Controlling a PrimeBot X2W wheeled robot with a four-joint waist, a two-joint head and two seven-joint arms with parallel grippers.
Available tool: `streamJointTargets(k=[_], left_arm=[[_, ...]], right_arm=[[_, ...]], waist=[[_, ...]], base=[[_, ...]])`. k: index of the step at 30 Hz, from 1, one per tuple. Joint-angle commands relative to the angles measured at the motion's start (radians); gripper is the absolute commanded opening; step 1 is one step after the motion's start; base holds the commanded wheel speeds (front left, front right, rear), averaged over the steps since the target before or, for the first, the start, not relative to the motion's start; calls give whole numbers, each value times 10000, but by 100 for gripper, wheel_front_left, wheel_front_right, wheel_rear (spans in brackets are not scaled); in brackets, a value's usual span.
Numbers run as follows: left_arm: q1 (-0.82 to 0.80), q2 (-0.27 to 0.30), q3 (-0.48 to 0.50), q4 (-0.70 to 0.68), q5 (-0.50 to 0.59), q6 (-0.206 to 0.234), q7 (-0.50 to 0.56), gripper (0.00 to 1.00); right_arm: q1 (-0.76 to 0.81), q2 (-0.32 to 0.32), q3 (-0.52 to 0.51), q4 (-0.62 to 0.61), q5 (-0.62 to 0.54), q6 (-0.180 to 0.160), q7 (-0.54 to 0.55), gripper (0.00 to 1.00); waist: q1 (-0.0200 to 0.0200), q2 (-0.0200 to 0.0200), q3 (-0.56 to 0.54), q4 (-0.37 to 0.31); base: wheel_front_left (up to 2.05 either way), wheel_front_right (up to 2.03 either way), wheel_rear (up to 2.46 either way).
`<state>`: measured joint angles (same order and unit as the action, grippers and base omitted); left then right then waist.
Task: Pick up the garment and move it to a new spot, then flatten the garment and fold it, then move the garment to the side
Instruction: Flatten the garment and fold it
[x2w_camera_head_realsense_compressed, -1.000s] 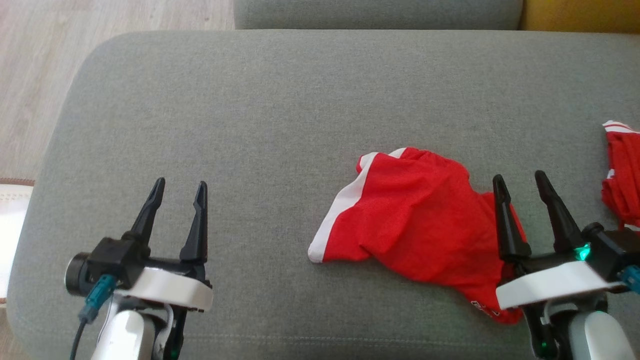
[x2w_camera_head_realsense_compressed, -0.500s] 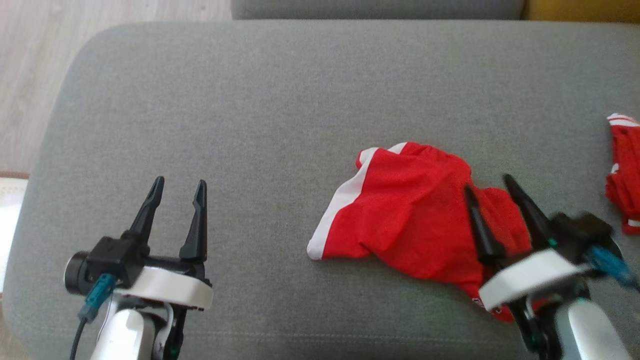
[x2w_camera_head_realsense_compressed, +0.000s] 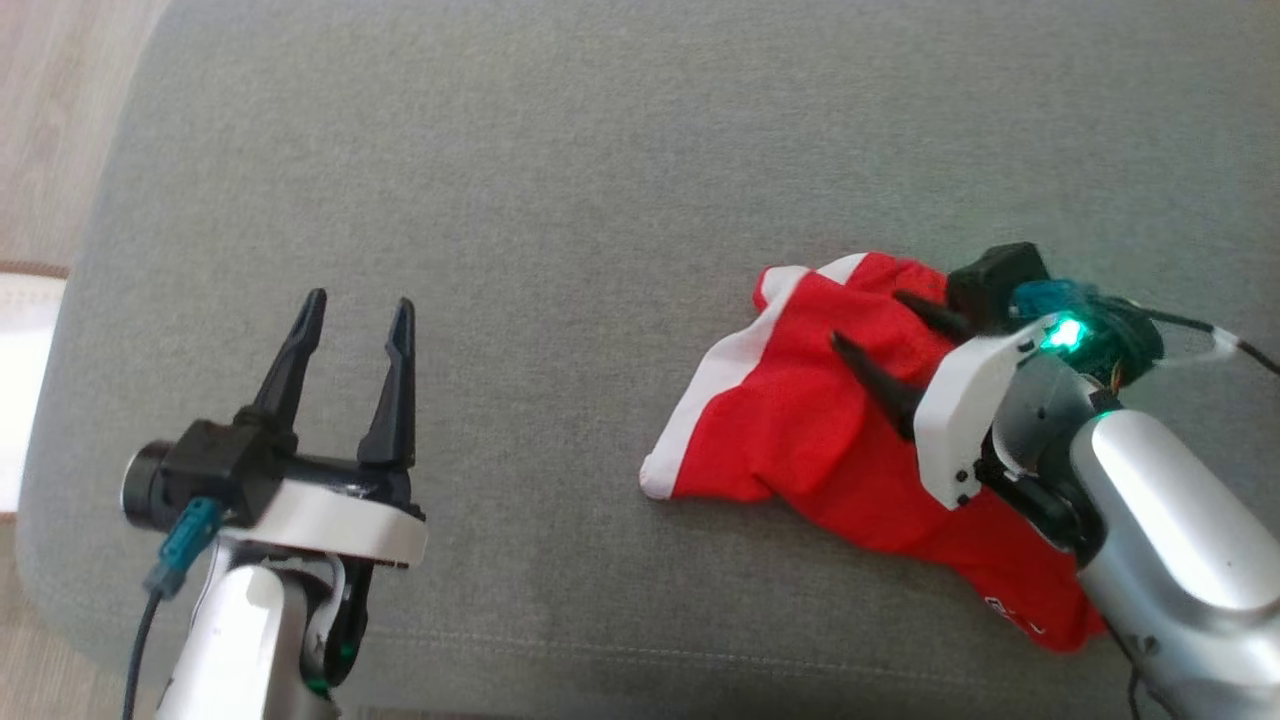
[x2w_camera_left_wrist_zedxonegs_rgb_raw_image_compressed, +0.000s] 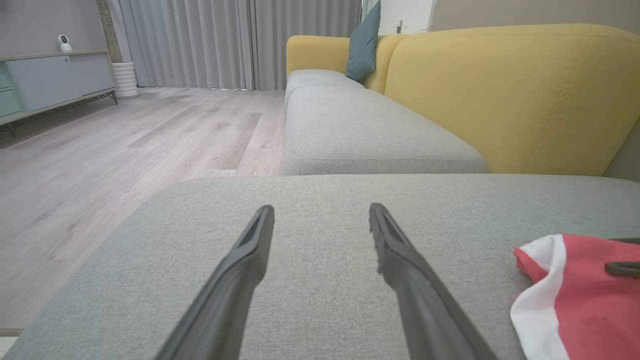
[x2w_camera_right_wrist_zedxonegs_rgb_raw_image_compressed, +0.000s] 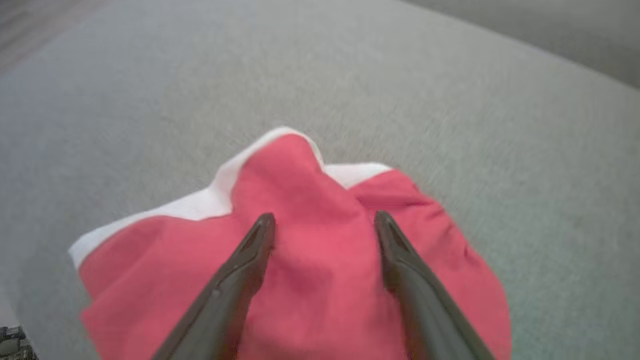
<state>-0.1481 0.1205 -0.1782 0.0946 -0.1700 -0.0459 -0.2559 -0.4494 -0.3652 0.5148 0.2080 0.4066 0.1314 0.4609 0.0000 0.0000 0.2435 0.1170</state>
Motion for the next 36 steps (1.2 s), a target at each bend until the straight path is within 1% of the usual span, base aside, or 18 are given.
streamJointTargets(k=[1, 2, 3, 4, 8, 11, 15, 19, 23, 28, 32, 35, 36], left_arm=[[-415, 90, 410, -291, -6, -56, -59, 100], [-435, 81, 437, -280, -2, -62, -59, 100], [-450, 72, 460, -273, 4, -69, -59, 100], [-460, 61, 482, -270, 10, -77, -59, 100], [-461, 10, 547, -266, 51, -106, -59, 100], [-443, -26, 588, -251, 83, -123, -59, 100], [-402, -89, 651, -262, 125, -113, -59, 100], [-357, -143, 675, -267, 168, -130, -59, 100], [-321, -166, 648, -225, 224, -188, -59, 100], [-263, -233, 602, -169, 236, -238, -59, 100], [-205, -237, 598, -133, 270, -275, -59, 100], [-178, -226, 613, -120, 291, -283, -59, 100], [-162, -218, 625, -115, 301, -283, -59, 100]], right_arm=[[-280, -168, 165, -167, 229, -7, 303, 100], [-378, -225, 274, -78, 365, -7, 523, 100], [-464, -267, 354, -54, 505, -7, 617, 64], [-542, -289, 327, -46, 594, -7, 582, 0], [-618, -212, 40, -54, 865, -7, 258, 0], [-542, 32, -539, -88, 912, -7, -323, 0], [-229, 782, -1737, -303, 817, -7, -1411, 0], [54, 1623, -2790, -596, 316, -7, -2625, 0], [952, 2418, -3623, -579, -279, -7, -3365, 0], [2665, 2928, -3897, -266, -672, -7, -3684, 0], [3708, 3097, -3881, -252, -688, -7, -3961, 0], [4032, 3129, -3899, -225, -550, -7, -4088, 0], [4129, 3137, -3872, -234, -434, -7, -4186, 38]], waist=[[0, 0, 77, 90], [0, 0, 93, 111], [0, 0, 108, 130], [0, 0, 122, 148], [0, 0, 114, 185], [0, 0, 51, 195], [0, 0, -58, 158], [0, 0, -155, 55], [0, 0, -226, -12], [0, 0, -276, -101], [0, 0, -339, -204], [0, 0, -371, -258], [0, 0, -386, -292]], base=[[0, 0, 0], [0, 0, 0], [0, 0, 0], [0, 0, 0], [0, 0, 0], [0, 0, 0], [0, 0, 0], [0, 0, 0], [0, 0, 0], [0, 0, 0], [0, 0, 0], [0, 0, 0], [0, 0, 0]])
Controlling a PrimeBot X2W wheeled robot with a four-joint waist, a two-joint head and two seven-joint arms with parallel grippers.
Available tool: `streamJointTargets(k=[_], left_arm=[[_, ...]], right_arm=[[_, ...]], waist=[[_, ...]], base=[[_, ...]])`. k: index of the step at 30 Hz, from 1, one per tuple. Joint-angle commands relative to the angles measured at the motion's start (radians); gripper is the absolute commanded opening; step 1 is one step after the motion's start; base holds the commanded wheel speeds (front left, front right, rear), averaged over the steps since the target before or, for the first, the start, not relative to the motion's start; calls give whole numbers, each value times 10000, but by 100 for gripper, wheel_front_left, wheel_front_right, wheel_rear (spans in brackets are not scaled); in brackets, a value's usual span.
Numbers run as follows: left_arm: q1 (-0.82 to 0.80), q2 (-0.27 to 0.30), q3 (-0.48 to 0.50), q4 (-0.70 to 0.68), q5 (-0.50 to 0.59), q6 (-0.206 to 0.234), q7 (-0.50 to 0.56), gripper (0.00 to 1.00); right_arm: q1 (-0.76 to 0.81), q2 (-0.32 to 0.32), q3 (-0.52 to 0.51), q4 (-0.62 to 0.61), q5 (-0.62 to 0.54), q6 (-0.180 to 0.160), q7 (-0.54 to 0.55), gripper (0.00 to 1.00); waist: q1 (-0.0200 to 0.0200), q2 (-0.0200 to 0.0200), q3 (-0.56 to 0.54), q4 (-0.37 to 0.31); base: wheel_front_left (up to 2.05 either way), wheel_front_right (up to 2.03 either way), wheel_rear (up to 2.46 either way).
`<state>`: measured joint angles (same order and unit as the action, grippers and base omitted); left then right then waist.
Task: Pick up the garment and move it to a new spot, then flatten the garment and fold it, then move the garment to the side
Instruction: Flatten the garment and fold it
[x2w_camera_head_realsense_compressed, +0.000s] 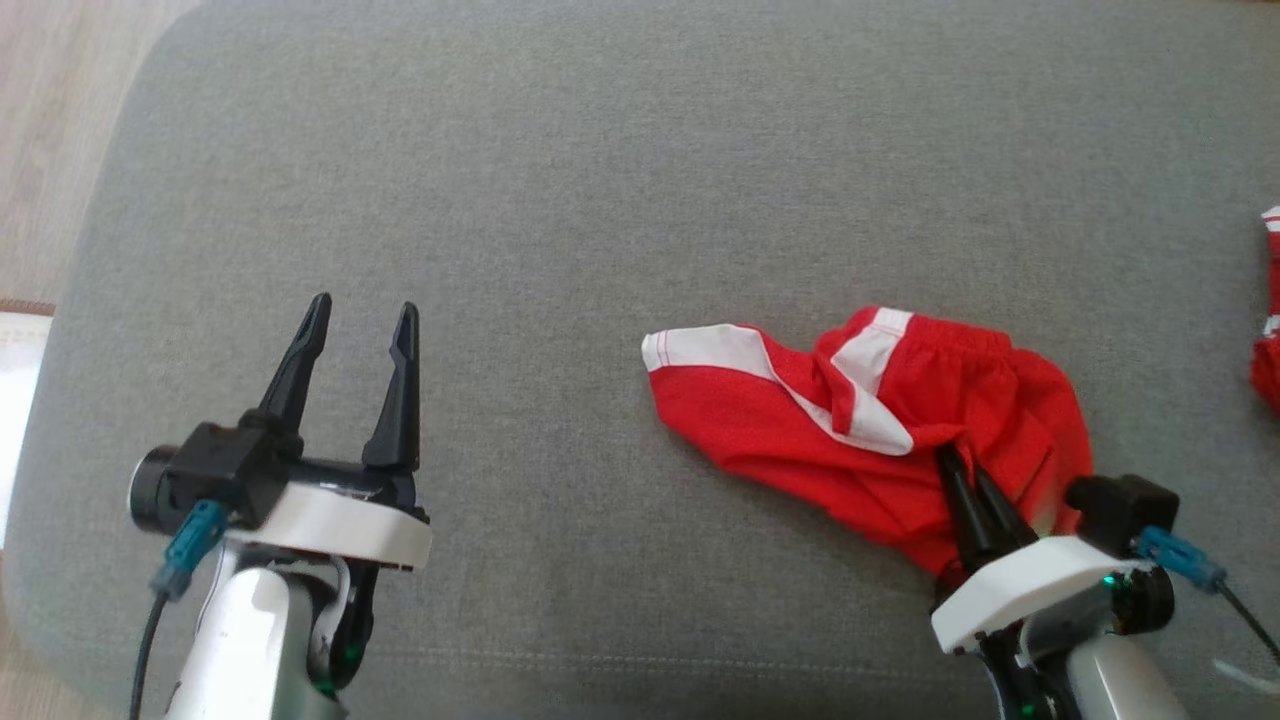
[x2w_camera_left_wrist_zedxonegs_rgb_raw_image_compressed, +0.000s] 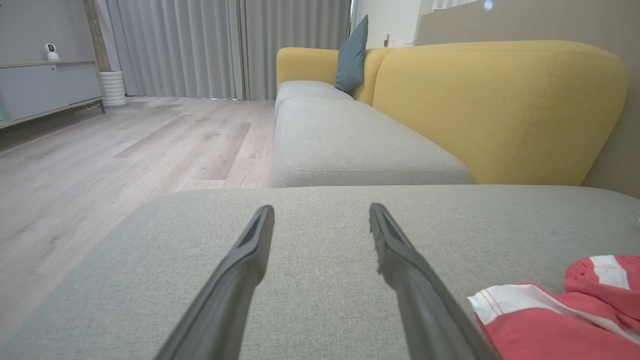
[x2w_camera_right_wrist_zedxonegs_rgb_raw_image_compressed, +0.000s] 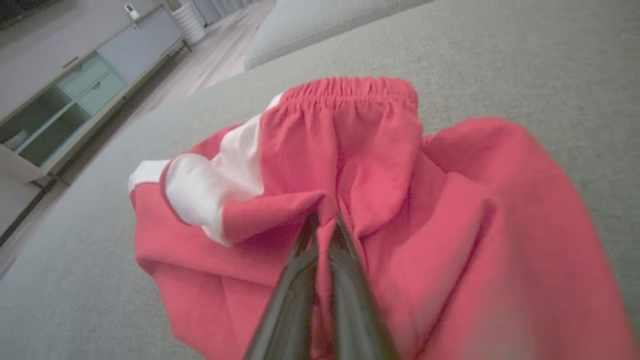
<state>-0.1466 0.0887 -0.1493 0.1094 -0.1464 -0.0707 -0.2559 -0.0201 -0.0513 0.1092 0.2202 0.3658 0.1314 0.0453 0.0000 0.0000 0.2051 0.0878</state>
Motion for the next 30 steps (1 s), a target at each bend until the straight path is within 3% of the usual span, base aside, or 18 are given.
streamJointTargets(k=[1, 2, 10, 17, 30], left_arm=[[-164, 105, 346, -261, 74, -34, -59, 100], [-154, 109, 354, -260, 84, -34, -59, 100], [-70, 163, 400, -277, 194, 25, -59, 100], [147, 206, 480, -373, 261, 157, -59, 100], [301, 243, 418, -432, 289, 219, -59, 100]], right_arm=[[-107, 2, 237, -382, 48, -7, -163, 91], [-86, 4, 289, -452, 124, -7, -364, 100], [-363, -1, 380, -1961, -1147, -7, -1374, 100], [-416, -174, -189, -3027, -1782, -7, -854, 100], [-167, -75, -615, -3062, -1764, -7, -659, 100]], waist=[[0, 0, -17, -27], [0, 0, -29, -49], [0, 0, -146, -143], [0, 0, -331, -204], [0, 0, -340, -243]], base=[[0, 0, 0], [0, 0, 0], [0, 0, 0], [0, 0, 0], [0, 0, 0]])
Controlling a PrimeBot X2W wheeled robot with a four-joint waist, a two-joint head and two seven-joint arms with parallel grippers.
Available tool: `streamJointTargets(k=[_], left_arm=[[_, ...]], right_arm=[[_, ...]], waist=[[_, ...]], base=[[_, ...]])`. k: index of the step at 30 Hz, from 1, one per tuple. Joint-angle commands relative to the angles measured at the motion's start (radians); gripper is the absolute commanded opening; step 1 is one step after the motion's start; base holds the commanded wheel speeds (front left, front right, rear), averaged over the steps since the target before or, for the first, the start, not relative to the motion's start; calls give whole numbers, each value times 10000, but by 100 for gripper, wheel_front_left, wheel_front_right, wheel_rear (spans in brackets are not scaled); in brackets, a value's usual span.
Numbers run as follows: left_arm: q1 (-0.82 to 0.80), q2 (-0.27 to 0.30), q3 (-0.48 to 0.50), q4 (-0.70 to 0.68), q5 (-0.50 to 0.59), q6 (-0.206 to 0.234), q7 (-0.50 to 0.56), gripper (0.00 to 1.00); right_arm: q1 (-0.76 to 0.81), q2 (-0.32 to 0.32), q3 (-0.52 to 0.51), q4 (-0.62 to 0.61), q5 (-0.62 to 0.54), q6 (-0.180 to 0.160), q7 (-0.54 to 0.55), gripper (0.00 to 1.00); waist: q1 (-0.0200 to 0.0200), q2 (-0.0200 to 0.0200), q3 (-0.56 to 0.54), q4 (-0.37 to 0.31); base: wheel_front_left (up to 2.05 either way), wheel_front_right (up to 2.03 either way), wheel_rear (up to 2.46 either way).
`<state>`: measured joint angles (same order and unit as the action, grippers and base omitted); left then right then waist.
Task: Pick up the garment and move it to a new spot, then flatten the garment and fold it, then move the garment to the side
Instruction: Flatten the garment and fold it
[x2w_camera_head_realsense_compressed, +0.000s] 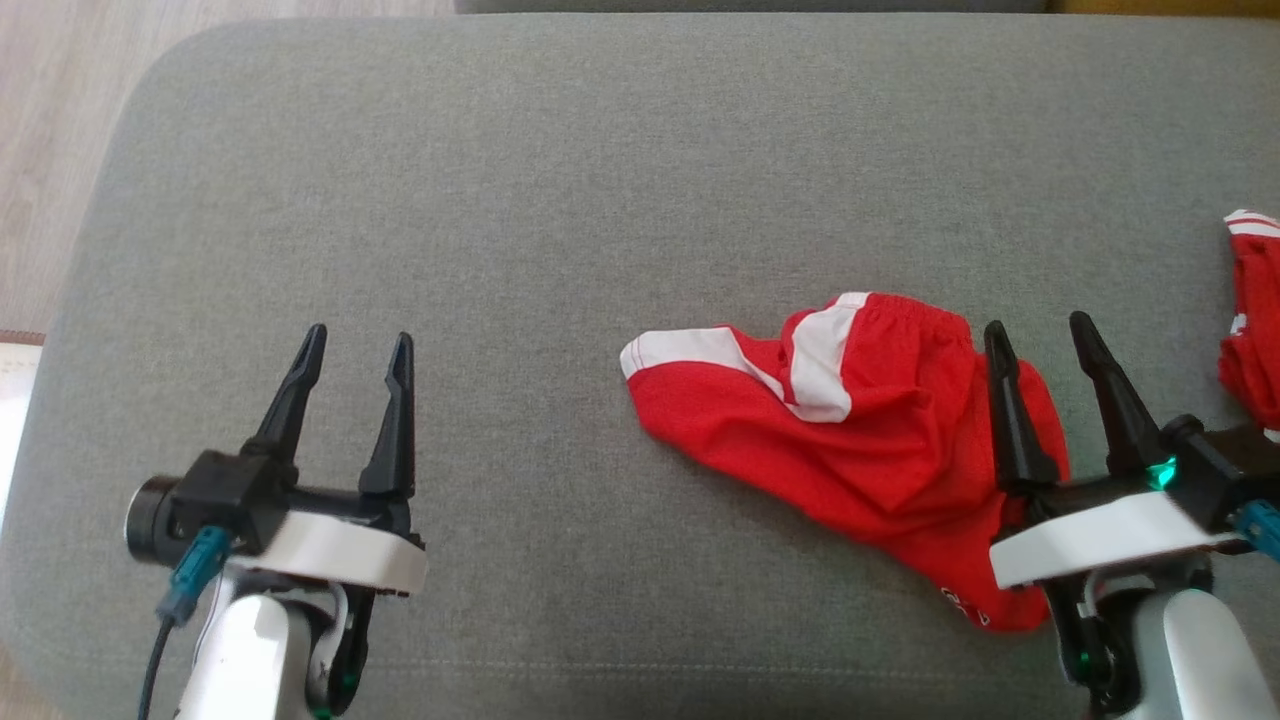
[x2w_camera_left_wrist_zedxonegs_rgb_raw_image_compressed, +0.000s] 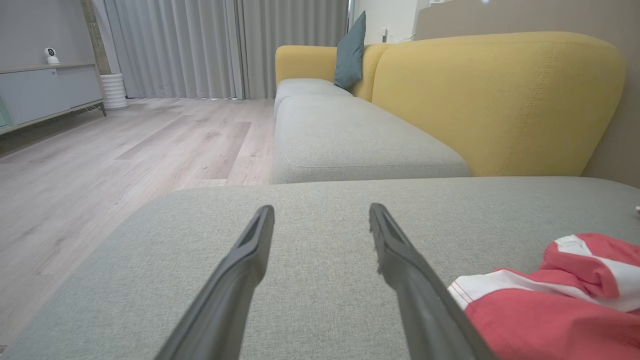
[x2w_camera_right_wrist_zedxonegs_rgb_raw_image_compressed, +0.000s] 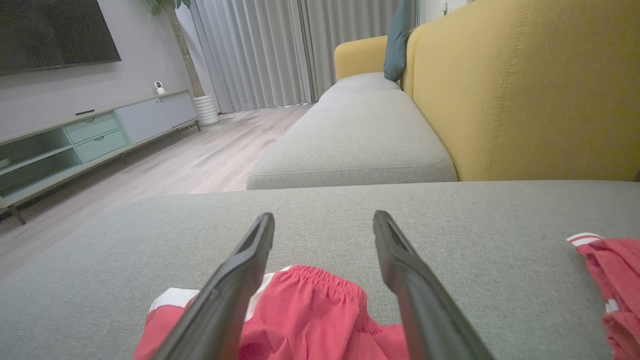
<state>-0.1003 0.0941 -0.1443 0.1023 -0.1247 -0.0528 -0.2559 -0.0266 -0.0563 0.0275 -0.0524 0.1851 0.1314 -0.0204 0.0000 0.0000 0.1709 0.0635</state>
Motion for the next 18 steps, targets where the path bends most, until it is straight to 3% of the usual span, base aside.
streamJointTargets(k=[1, 9, 18], left_arm=[[-163, 191, 363, -358, 72, 44, -59, 100], [-216, 193, 335, -384, 52, 69, -59, 100], [-597, 159, 264, -454, -11, -25, -59, 100]], right_arm=[[-103, -20, 199, -331, 39, -7, -1, 100], [-246, -124, 272, -137, 62, -7, 446, 100], [-1900, -1753, 1650, 685, 886, -7, 3090, 100]], waist=[[0, 0, 3, 1], [0, 0, 100, -3], [0, 0, 748, 118]], base=[[0, 0, 0], [0, 0, 0], [0, 0, 0]])
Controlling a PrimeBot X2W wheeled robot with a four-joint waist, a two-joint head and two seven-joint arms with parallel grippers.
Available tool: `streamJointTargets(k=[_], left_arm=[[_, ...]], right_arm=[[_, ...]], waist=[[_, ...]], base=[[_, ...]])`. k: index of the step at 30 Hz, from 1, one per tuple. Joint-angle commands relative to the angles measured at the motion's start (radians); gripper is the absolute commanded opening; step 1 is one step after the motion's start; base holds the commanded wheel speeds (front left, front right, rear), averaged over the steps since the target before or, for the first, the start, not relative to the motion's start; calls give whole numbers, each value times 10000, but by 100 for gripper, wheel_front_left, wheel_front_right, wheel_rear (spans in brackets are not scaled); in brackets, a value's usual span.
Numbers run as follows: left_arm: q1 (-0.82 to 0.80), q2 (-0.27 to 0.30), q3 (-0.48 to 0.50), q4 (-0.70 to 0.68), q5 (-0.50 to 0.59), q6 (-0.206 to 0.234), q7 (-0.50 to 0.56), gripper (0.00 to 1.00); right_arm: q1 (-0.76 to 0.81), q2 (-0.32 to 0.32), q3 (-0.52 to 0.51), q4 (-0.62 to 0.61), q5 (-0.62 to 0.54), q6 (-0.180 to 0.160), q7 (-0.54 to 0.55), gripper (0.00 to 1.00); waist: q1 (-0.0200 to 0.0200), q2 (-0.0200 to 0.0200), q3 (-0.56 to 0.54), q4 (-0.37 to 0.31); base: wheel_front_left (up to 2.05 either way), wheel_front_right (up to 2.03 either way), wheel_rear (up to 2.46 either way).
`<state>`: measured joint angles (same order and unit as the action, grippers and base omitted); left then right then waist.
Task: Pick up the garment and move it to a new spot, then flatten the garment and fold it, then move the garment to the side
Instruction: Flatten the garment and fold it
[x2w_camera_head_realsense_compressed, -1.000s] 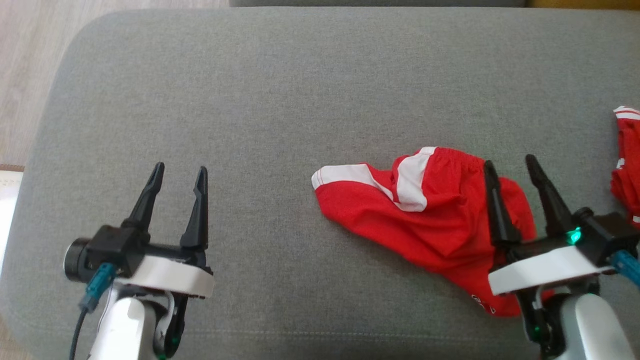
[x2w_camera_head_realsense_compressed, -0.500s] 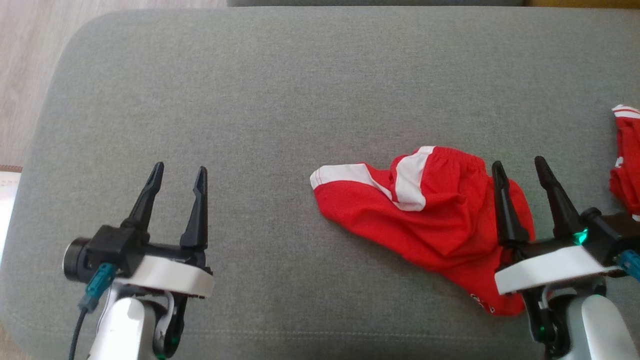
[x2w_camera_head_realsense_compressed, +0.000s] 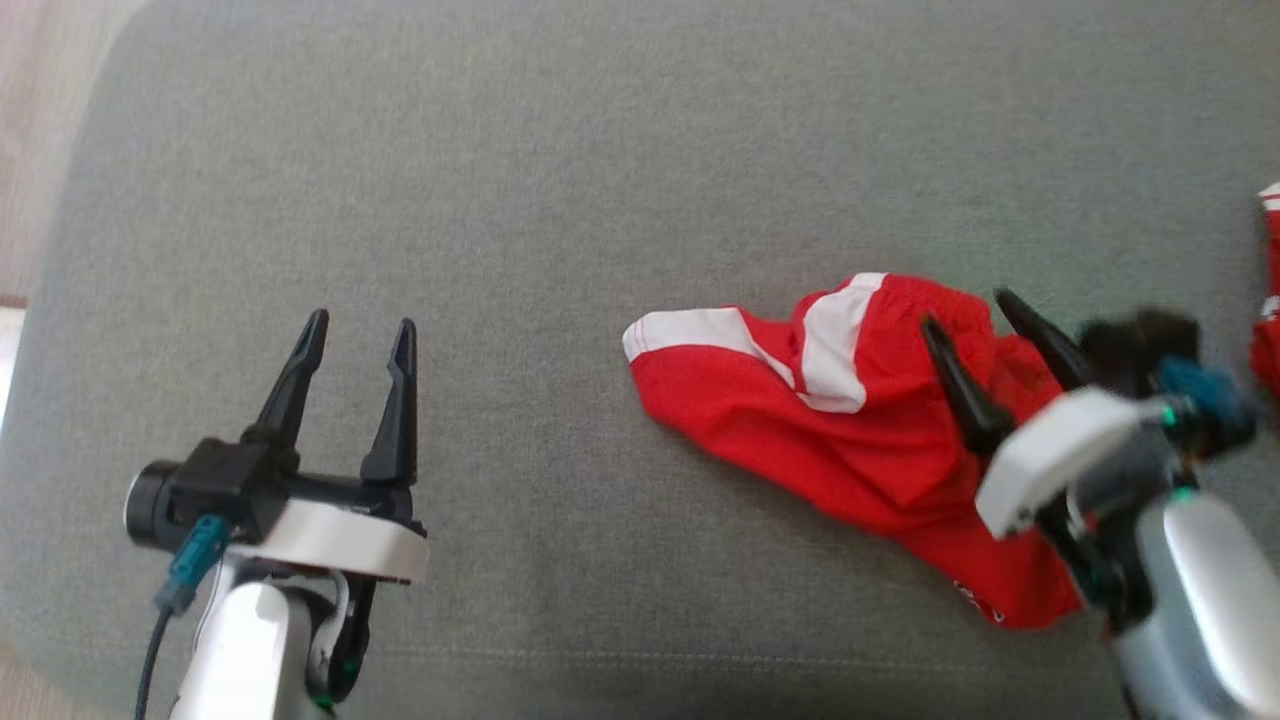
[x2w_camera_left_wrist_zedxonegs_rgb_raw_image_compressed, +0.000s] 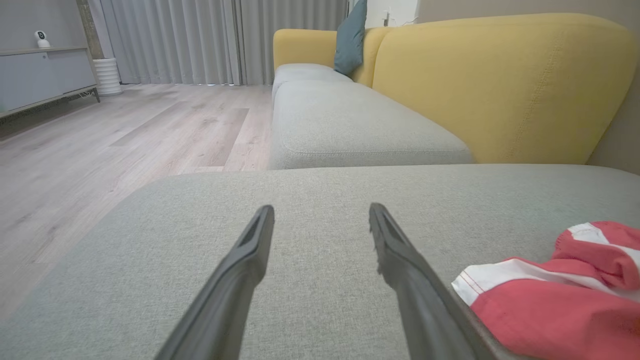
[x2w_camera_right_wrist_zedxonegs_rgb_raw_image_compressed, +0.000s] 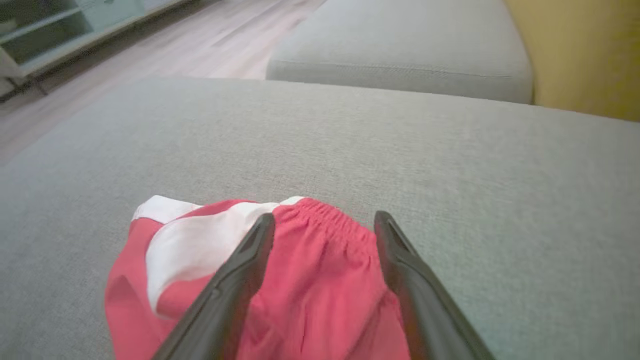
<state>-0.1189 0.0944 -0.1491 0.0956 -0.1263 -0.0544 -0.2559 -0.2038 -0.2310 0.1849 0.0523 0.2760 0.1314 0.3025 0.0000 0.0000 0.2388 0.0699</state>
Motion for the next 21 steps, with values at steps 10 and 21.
streamJointTargets(k=[10, 21], left_arm=[[-694, 54, 290, -291, -15, -98, -59, 100], [-759, -40, 330, -256, 17, -154, -59, 100]], right_arm=[[-1790, -1358, 1698, 439, 576, -7, 2929, 100], [-1852, -1369, 1477, 951, 1282, -7, 3645, 0]], waist=[[0, 0, 336, 327], [0, 0, 357, 461]], base=[[0, 0, 0], [0, 0, 0]])
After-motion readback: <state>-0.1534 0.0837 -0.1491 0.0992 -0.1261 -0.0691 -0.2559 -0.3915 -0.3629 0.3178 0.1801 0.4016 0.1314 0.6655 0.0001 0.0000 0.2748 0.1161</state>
